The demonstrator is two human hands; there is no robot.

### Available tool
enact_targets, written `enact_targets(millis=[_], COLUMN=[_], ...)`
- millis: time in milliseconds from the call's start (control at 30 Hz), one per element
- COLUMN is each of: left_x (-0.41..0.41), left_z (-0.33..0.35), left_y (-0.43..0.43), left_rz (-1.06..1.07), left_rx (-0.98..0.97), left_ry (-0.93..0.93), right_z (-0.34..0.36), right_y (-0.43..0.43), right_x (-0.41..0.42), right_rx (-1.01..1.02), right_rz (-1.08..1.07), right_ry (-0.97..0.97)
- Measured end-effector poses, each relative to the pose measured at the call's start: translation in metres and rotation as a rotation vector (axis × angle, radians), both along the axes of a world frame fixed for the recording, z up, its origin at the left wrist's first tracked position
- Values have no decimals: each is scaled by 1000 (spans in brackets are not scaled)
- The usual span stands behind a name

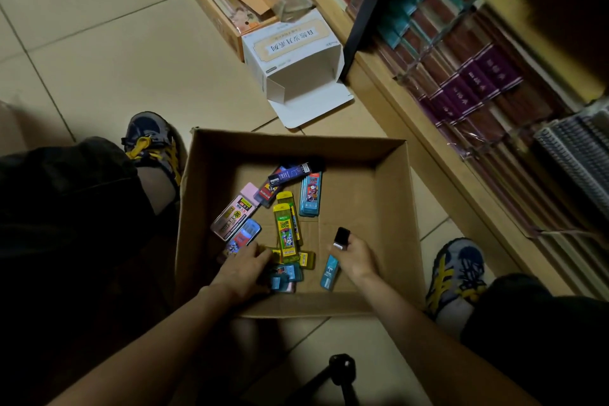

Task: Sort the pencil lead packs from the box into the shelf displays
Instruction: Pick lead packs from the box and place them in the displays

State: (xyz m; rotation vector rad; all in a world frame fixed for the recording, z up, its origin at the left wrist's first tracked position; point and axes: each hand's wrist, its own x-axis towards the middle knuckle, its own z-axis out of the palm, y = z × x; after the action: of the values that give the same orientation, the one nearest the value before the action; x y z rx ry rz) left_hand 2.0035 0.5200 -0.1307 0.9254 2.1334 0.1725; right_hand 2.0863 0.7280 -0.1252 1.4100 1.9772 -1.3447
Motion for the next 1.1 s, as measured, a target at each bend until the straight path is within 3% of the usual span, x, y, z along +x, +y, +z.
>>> enact_targets(millis=[167, 333, 433, 700, 933, 1100], left_x=[3, 2, -7, -35, -60, -68], left_z=[2, 16, 42, 168, 273, 332], left_y=[11, 17, 29, 82, 118, 134], left_rz=[-30, 31, 143, 649, 821, 718], left_rx=[-94, -65, 59, 669, 870, 944], left_ry=[26, -83, -134, -574, -858, -813], right_z=[18, 53, 82, 187, 297, 357], right_y=[22, 33, 41, 57, 58, 58], right_x=[5, 3, -3, -22, -26, -22], right_rx=[-70, -102, -57, 10, 6, 32], right_rz=[-34, 21, -13, -6, 139, 170], right_ry=[81, 183, 280, 574, 764, 854])
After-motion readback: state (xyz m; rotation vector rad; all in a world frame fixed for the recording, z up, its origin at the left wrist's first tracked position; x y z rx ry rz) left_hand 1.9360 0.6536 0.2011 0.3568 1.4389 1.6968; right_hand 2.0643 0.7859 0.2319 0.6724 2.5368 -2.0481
